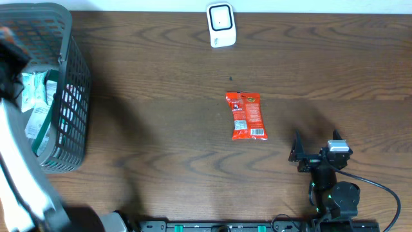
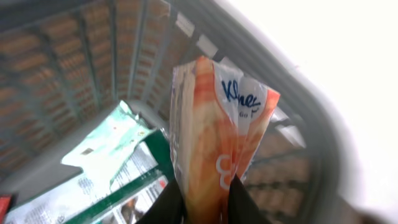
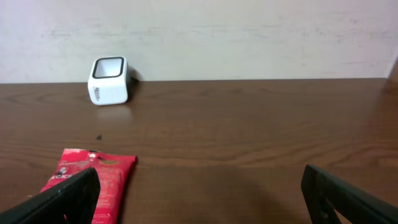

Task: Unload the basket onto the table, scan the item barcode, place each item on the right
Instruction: 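Lift the tissue pack and carry it toward the scanner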

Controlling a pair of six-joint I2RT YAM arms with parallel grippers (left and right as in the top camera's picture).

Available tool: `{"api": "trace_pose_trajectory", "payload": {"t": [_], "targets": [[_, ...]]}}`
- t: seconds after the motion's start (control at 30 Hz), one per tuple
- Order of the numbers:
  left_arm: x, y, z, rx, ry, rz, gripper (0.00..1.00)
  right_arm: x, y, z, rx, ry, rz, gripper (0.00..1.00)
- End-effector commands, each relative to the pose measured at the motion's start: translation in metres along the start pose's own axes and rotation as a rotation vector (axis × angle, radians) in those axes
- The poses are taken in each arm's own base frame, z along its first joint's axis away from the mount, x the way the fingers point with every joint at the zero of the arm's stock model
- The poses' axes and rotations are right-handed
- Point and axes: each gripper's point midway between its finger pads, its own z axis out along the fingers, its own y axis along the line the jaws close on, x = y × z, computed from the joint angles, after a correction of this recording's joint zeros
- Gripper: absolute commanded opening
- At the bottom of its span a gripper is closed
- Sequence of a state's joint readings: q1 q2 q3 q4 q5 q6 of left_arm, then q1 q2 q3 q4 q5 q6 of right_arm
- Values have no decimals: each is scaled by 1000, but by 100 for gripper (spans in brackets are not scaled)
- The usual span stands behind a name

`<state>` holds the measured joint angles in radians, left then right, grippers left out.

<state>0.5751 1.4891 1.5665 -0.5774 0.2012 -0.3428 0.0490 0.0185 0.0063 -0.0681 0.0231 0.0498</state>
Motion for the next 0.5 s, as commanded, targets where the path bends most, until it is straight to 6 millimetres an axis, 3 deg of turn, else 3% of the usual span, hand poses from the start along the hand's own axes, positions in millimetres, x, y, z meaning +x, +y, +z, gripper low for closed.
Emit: {"api": "trace_pose_trajectory", "payload": {"t": [0.0, 0.03, 0.1, 0.23, 0.27, 0.47], "targets": [[1, -14, -59, 19, -32, -49, 7, 0, -4, 0, 17, -1, 17, 99], [19, -31, -85, 90, 22, -34, 7, 0, -4, 0, 17, -1, 17, 99], [47, -55, -108, 198, 115, 19, 7, 0, -4, 0, 17, -1, 17, 99], [123, -106, -145, 452, 383, 163, 8, 0, -4, 0, 17, -1, 17, 99], [160, -122, -155, 531, 506, 234, 7, 0, -4, 0, 17, -1, 17, 99], [268, -152, -155, 653, 789, 406, 7, 0, -4, 0, 17, -1, 17, 99]]}}
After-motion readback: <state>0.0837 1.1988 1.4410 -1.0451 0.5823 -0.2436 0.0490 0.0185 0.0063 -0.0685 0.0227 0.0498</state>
